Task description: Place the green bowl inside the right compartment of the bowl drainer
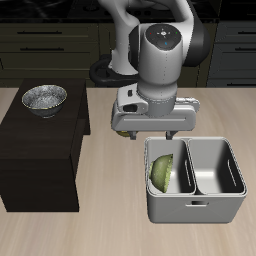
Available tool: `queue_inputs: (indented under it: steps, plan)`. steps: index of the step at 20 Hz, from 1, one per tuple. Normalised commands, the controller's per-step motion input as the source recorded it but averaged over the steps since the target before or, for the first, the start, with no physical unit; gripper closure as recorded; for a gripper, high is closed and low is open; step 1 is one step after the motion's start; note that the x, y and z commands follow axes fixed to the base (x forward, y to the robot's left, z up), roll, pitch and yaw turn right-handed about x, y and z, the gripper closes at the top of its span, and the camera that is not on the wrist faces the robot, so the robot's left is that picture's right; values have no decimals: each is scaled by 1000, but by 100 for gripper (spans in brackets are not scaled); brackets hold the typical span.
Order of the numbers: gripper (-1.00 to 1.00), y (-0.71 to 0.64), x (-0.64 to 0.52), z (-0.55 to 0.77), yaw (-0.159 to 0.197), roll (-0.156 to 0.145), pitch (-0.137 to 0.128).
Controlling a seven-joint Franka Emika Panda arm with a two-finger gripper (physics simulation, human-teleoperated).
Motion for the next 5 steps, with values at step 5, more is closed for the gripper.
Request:
queue_inputs:
  steps: [5]
  plan:
    - [-100, 240, -329, 430, -1, 28, -79]
